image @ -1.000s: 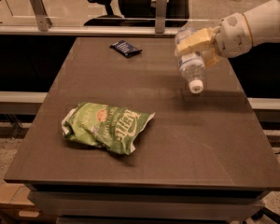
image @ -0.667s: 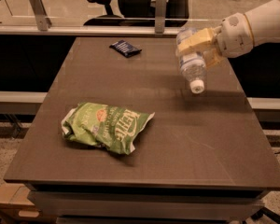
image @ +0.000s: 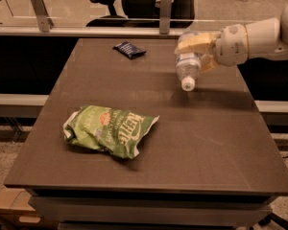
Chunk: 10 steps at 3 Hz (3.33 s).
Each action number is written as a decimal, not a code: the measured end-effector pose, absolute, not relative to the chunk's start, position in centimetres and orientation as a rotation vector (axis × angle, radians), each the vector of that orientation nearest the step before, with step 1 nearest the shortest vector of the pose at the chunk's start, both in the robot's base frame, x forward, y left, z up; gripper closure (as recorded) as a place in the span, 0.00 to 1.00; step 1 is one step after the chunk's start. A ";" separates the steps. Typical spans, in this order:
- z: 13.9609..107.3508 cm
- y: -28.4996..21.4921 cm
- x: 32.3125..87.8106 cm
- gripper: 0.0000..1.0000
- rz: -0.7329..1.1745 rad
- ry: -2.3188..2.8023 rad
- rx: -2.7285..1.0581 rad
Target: Place blue plastic bottle upright
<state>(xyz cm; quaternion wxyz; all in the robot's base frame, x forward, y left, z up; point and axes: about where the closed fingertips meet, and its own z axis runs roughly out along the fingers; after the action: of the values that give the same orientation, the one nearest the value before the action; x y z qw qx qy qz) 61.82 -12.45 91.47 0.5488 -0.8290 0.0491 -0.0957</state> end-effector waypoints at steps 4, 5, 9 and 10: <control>91.3 -13.0 62.3 1.00 0.113 0.370 -1.782; 89.9 -12.8 64.2 1.00 0.261 0.462 -1.725; 91.4 -15.0 63.2 1.00 0.441 0.600 -1.806; 91.2 -14.8 60.3 1.00 0.547 0.577 -1.738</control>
Offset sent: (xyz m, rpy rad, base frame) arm 0.0104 -0.0064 0.0011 0.1185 0.1590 -0.0154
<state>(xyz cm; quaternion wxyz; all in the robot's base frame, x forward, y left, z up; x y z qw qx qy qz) 60.28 -14.84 91.24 0.5773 -0.7426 0.2464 0.2338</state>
